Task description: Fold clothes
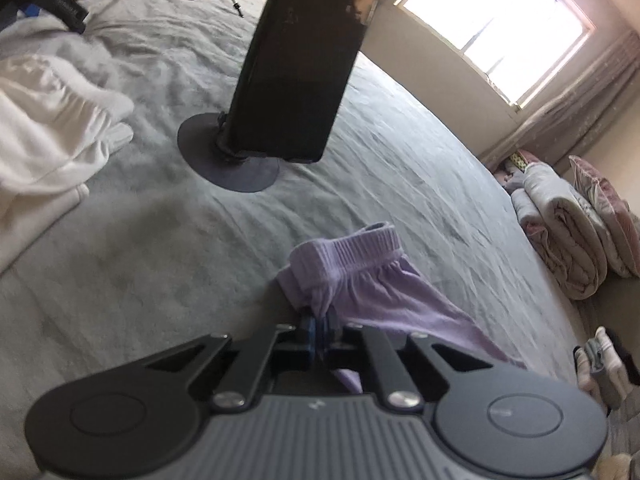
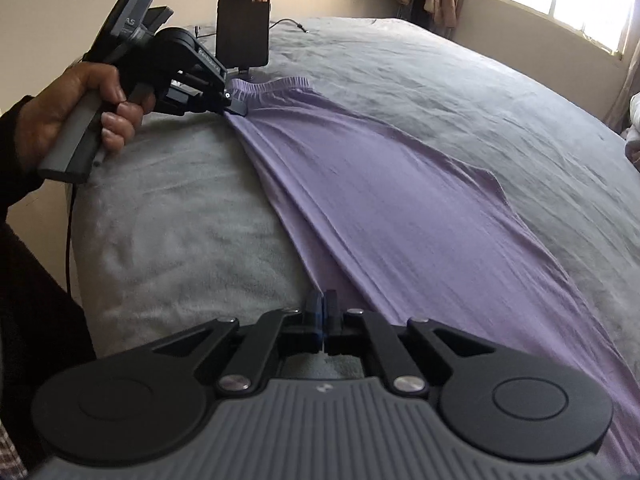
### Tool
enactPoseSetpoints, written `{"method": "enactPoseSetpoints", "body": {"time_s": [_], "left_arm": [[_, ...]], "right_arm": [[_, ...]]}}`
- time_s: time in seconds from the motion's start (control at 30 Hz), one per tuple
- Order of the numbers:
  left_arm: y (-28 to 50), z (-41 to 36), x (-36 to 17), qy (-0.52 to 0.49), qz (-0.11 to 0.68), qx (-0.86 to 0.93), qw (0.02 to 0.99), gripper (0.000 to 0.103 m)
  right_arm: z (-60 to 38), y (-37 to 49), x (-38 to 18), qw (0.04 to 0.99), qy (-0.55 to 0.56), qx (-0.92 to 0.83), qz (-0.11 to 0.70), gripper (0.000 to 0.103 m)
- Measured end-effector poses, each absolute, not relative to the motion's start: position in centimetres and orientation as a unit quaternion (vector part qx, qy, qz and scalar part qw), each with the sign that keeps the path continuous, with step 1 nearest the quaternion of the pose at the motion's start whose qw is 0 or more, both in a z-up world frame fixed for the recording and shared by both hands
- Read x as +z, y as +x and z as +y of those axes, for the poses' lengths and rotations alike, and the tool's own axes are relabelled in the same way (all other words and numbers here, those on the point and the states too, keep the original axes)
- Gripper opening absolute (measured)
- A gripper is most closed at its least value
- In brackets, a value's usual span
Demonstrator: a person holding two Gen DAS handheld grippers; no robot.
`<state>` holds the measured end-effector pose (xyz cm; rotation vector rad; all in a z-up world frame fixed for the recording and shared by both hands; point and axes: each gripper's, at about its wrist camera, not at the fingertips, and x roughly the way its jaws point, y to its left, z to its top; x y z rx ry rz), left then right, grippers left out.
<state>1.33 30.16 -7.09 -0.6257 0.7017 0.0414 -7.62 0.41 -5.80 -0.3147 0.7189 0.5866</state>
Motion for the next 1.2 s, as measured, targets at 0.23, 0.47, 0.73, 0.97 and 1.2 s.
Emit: {"method": "enactPoseSetpoints", "body": {"time_s": [0.23, 0.47, 0.73, 0.97, 1.2], "left_arm": [[-0.5, 29.9, -5.2, -0.239, 0.347, 0.039, 0.906, 0.03], [-2.2, 26.5, -2.5, -0.137, 0.337, -0.037, 0.931, 0.043], [-3.5, 17.5, -2.7, 0.028, 0.315, -0.229, 0.921, 0.05], [-3.8, 13.8, -4.7, 0.116, 0.309, -0.311, 0.892, 0.05], [-4.2, 12.8, -5.5, 0.156, 0.314, -0.335, 0.874, 0.05]], "right_arm": [[-1.2, -9.0, -3.6, 0.891, -0.15, 0.272, 0.33, 0.016], [-5.0, -9.6, -3.6, 0.904, -0.144, 0.234, 0.328, 0.023], [-6.5, -9.4, -5.0, 0.908, -0.14, 0.226, 0.323, 0.023], [-5.1, -8.8, -5.8, 0.907, -0.148, 0.25, 0.303, 0.023], [-3.9, -8.3, -6.2, 0.903, -0.175, 0.267, 0.288, 0.023]]}}
